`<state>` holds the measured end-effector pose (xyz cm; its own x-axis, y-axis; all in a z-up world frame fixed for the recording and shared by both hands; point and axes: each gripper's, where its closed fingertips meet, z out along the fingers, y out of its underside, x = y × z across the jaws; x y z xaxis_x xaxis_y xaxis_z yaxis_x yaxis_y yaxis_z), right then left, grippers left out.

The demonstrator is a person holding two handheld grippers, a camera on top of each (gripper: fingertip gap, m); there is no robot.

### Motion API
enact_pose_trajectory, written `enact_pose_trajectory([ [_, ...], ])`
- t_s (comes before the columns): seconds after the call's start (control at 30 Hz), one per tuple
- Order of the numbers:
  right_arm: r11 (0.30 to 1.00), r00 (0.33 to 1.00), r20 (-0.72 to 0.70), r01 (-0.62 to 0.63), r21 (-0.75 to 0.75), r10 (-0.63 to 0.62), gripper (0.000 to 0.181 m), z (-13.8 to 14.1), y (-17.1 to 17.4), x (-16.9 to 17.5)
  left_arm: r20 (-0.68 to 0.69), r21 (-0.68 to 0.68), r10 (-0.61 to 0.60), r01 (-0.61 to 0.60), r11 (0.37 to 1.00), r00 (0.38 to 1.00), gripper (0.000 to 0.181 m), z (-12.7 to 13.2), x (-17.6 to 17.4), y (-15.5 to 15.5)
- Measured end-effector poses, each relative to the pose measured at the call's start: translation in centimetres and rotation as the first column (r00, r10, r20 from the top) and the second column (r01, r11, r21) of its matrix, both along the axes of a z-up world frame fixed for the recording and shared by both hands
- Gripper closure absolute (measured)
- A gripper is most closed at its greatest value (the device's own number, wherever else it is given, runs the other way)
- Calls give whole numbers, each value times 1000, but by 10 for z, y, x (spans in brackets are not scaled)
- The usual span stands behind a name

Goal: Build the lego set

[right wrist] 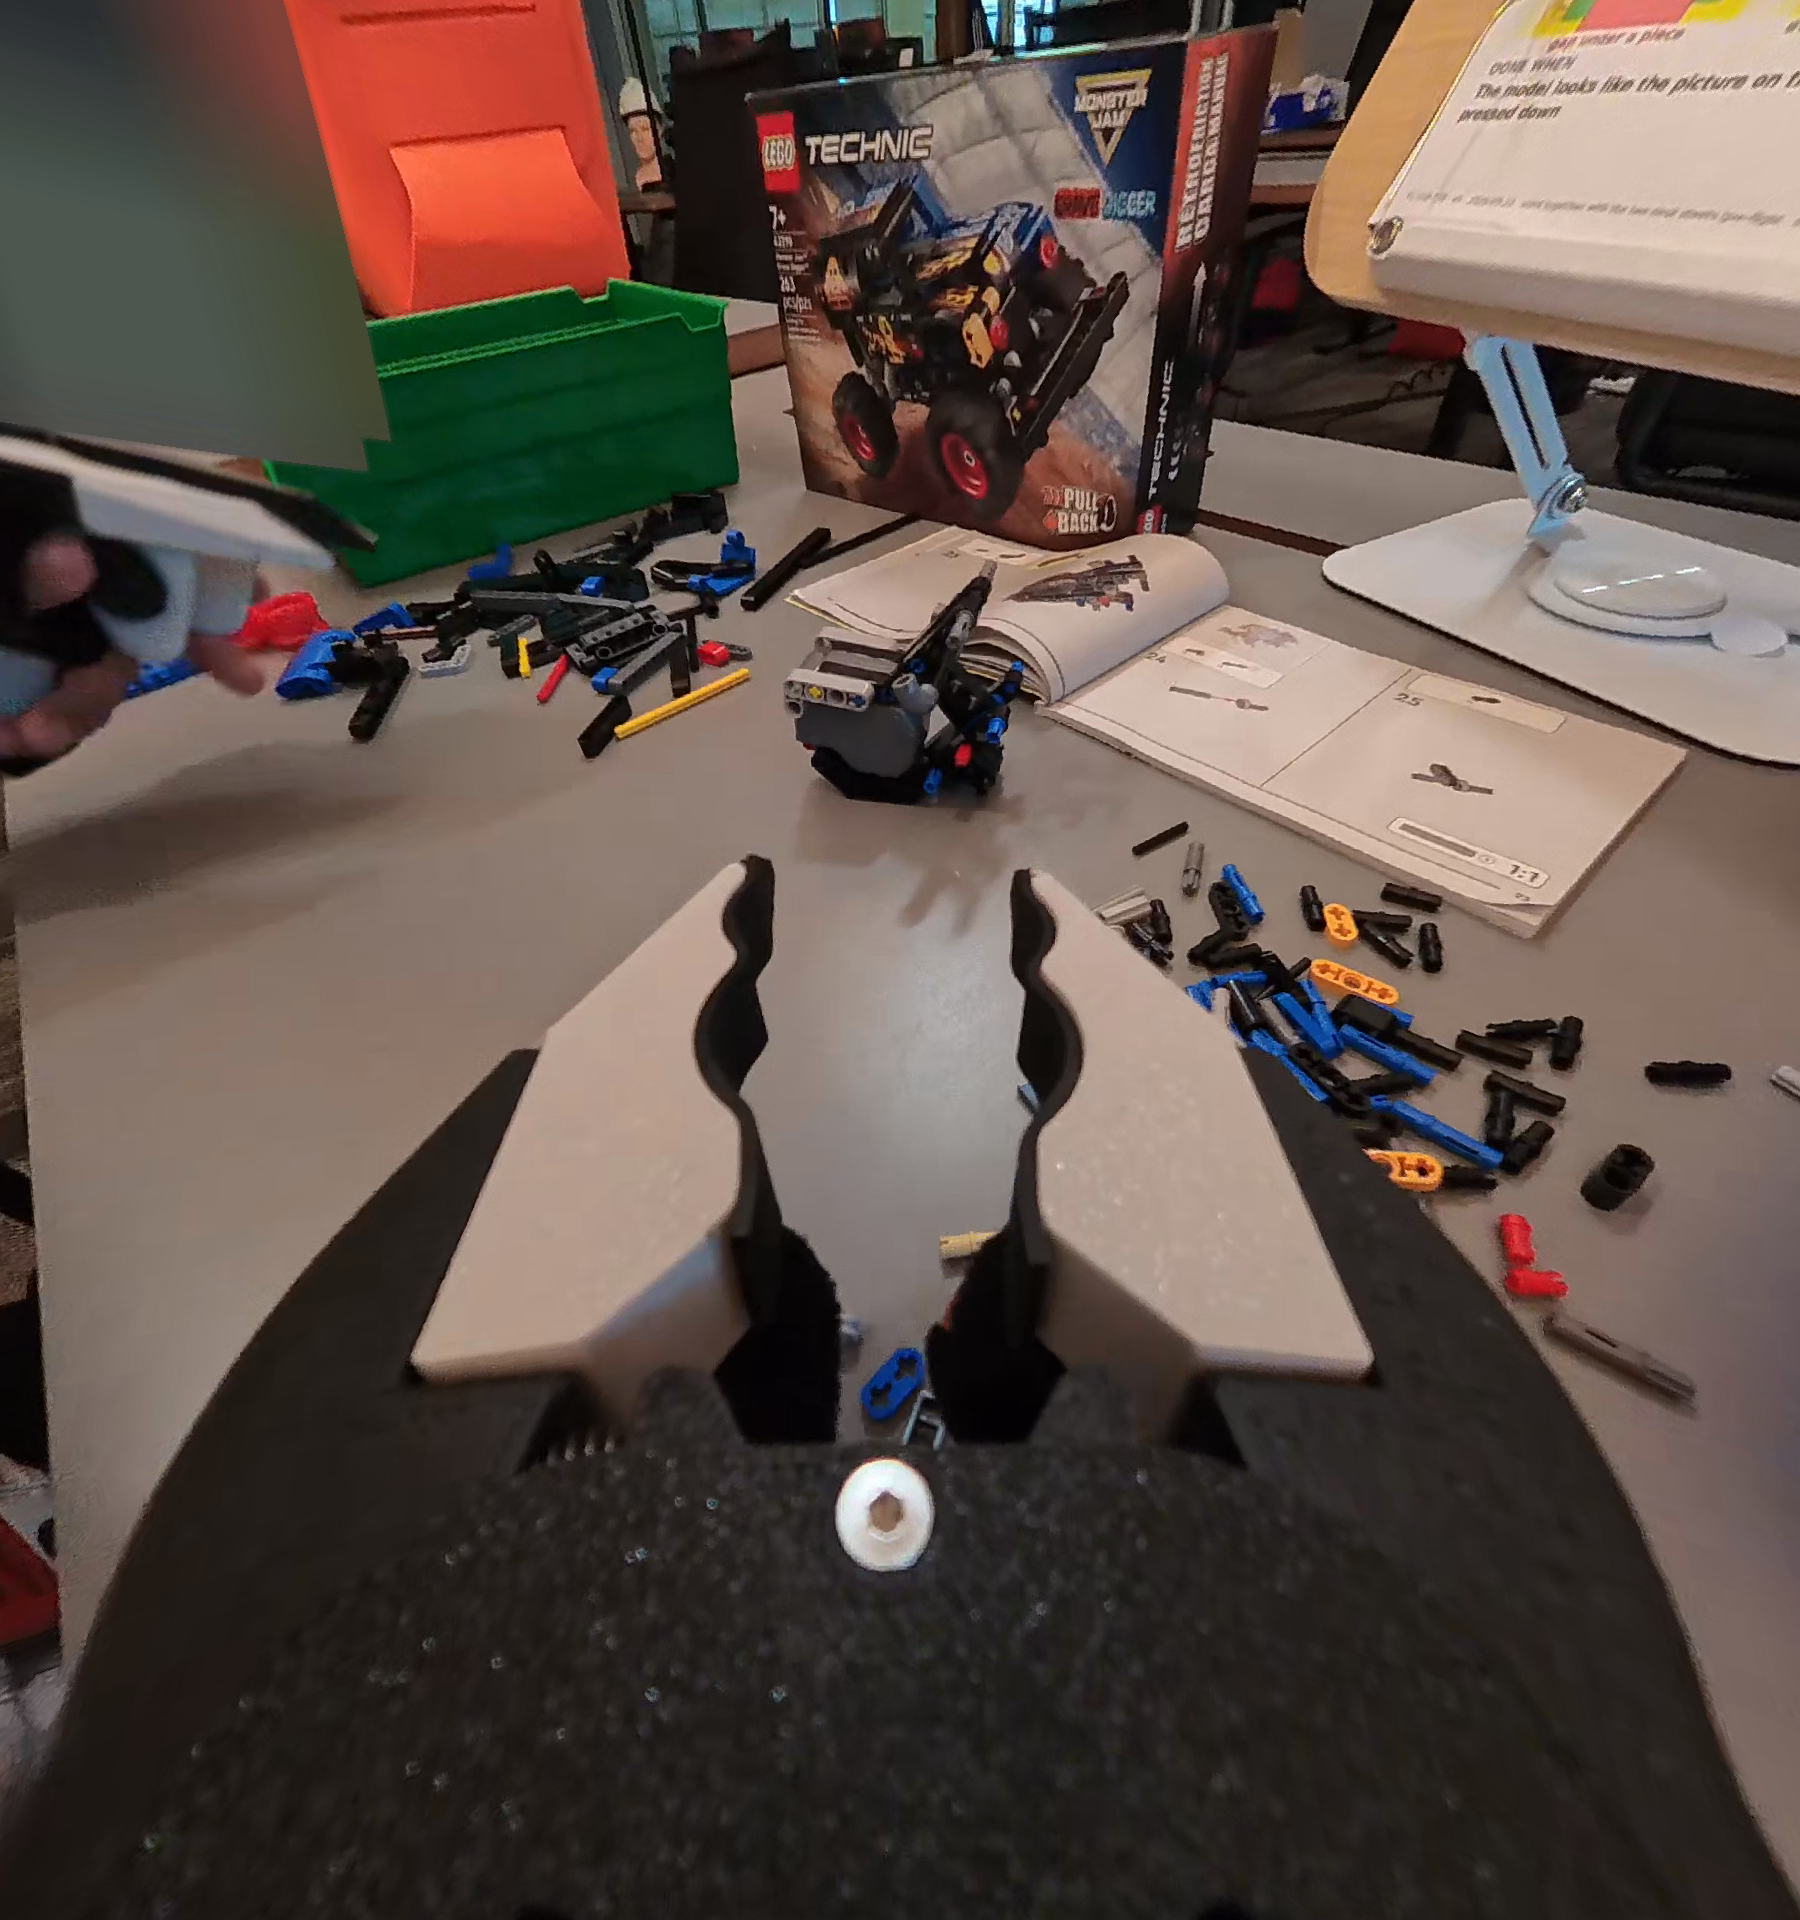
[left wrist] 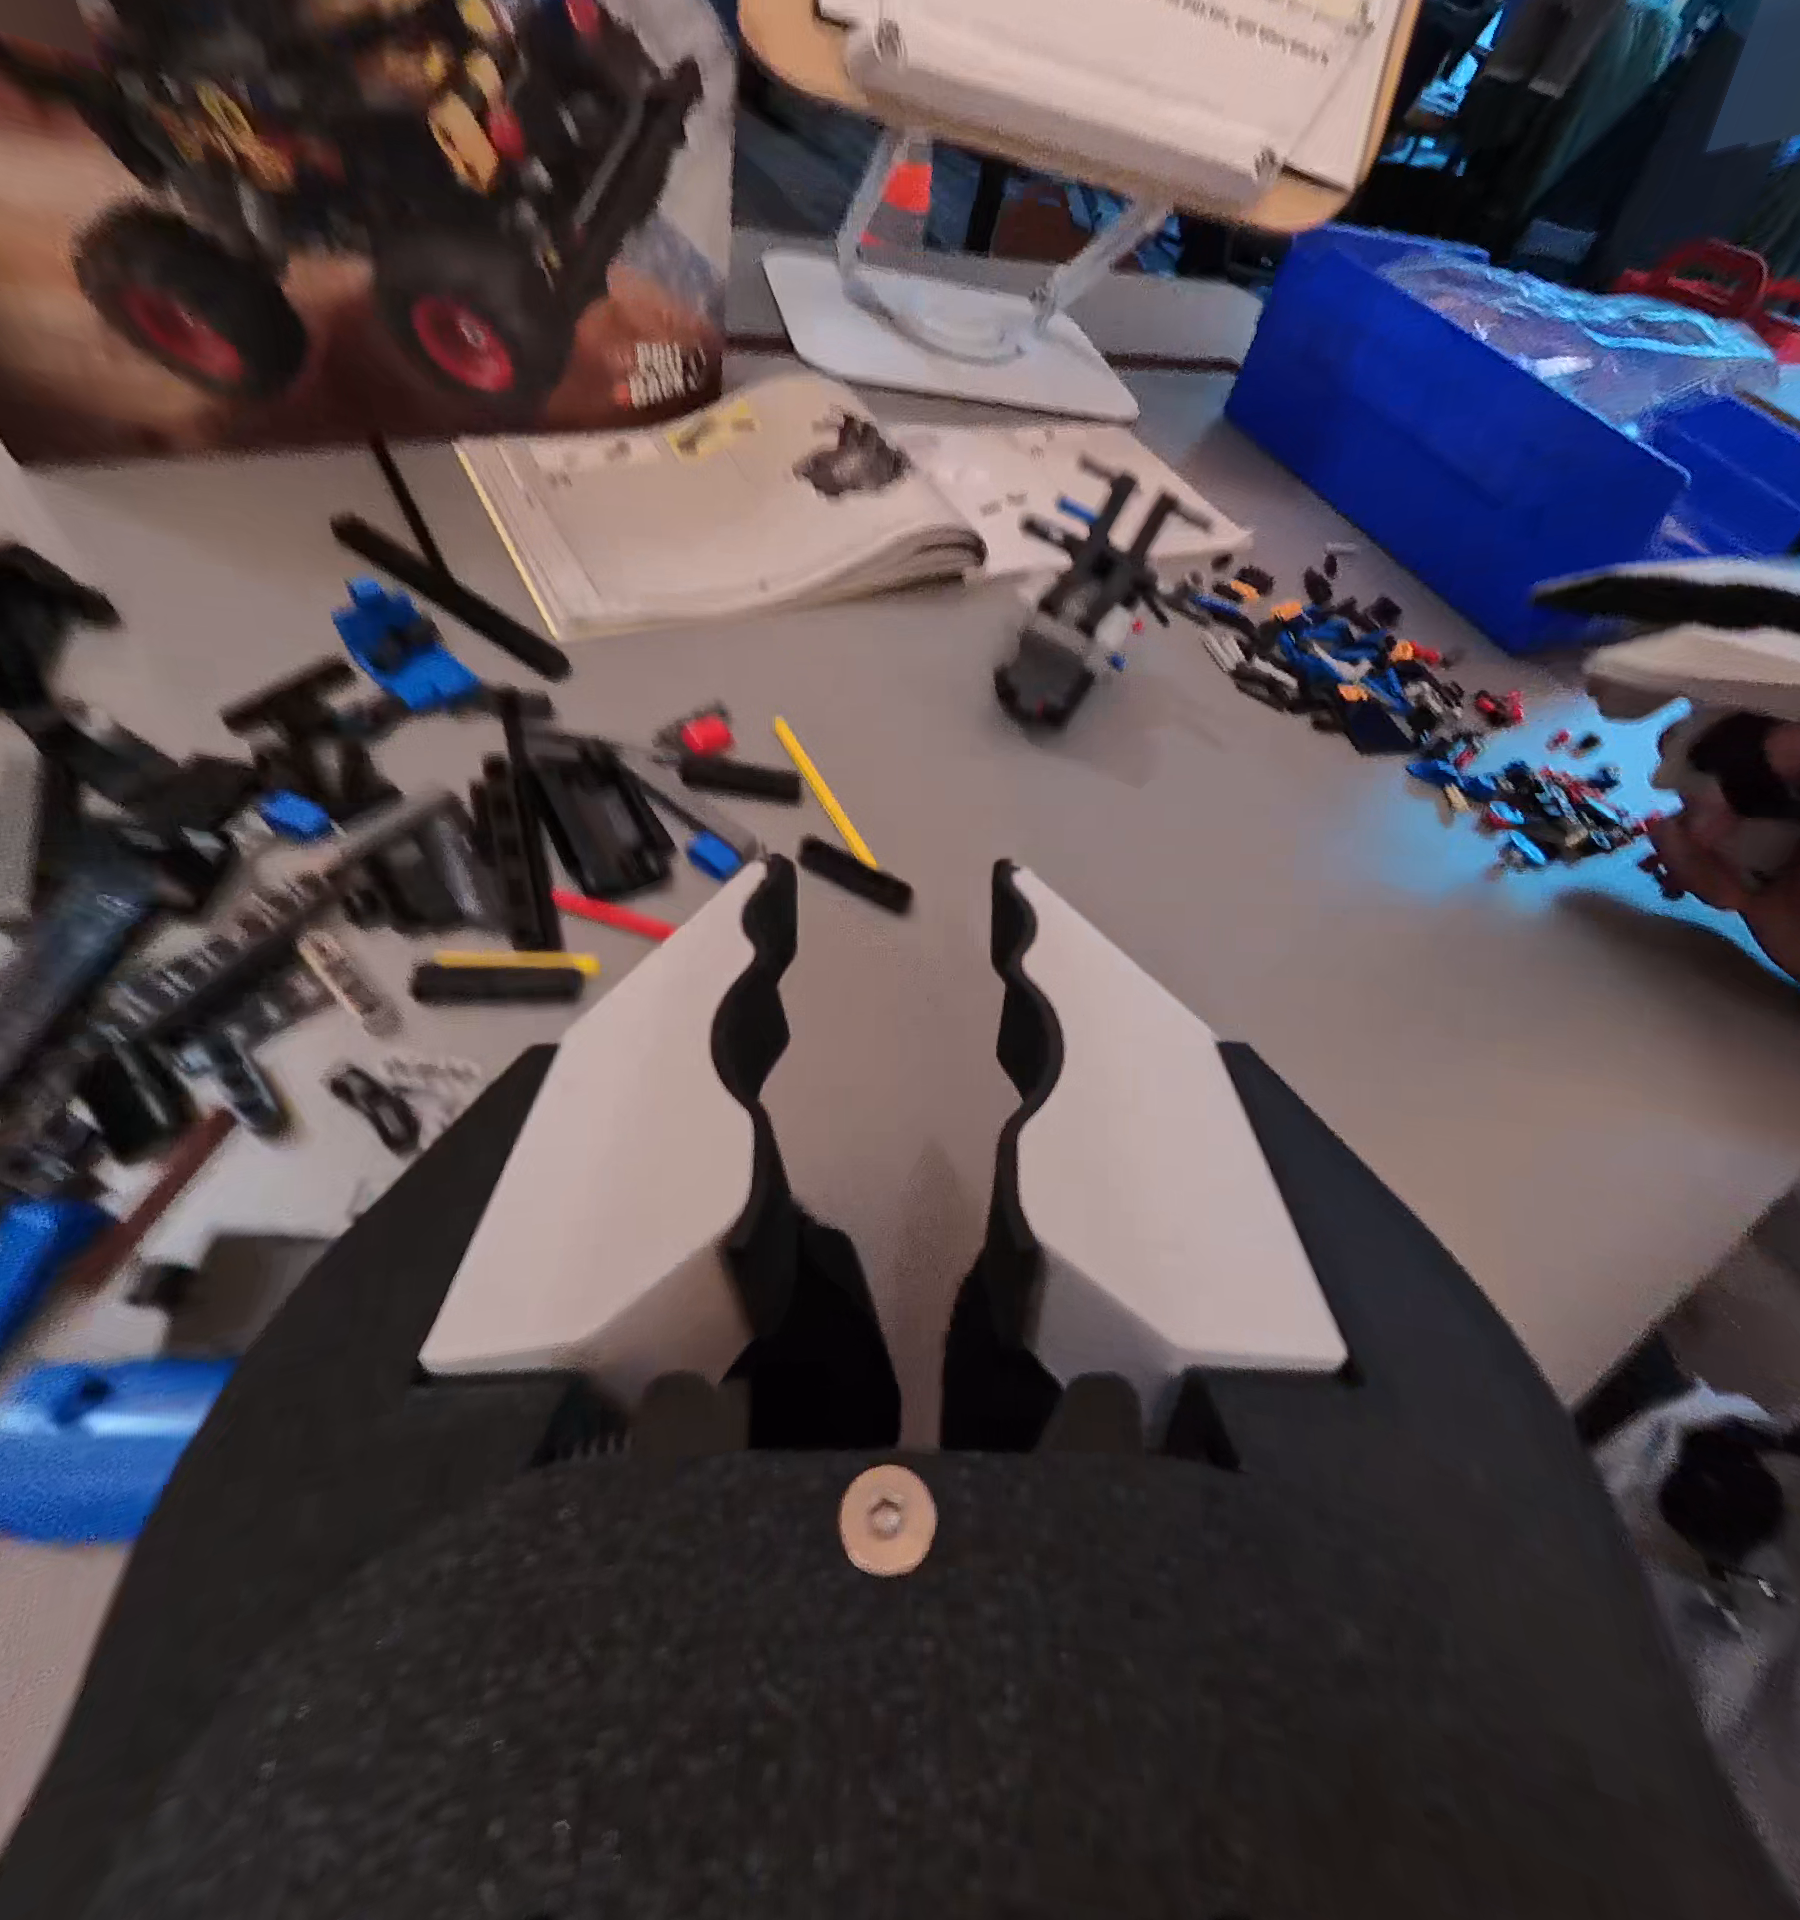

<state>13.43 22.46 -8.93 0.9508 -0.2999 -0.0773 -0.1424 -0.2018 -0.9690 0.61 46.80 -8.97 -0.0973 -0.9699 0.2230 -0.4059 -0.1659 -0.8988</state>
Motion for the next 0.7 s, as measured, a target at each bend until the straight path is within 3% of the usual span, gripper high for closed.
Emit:
enact_pose_trajectory([
  [0.07, 1000, 1000, 17, 0, -7, 0, 137, 0, 2, -1, -37, 21, 8, -8, 1000, 999, 149, -17, -14, -8],
  [0.17, 1000, 998, 56, 11, -23, -10, 141, 0, 3, 0, -87, 171, 109, -93, 981, 990, 151, -36, -31, 6],
  [0.23, 998, 996, 83, 31, -50, -26, 141, -4, 2, 1, -82, 197, 136, -117, 973, 987, 151, -40, -39, 11],
  [0.5, 998, 997, 61, 59, -34, -57, 143, -4, -2, 9, -22, 63, 157, -156, 986, 987, 153, -37, -44, 21],
  [0.7, 995, 993, 78, 88, -41, -84, 148, -4, -5, 14, -31, 69, 139, -136, 988, 990, 153, -41, -44, 18],
])
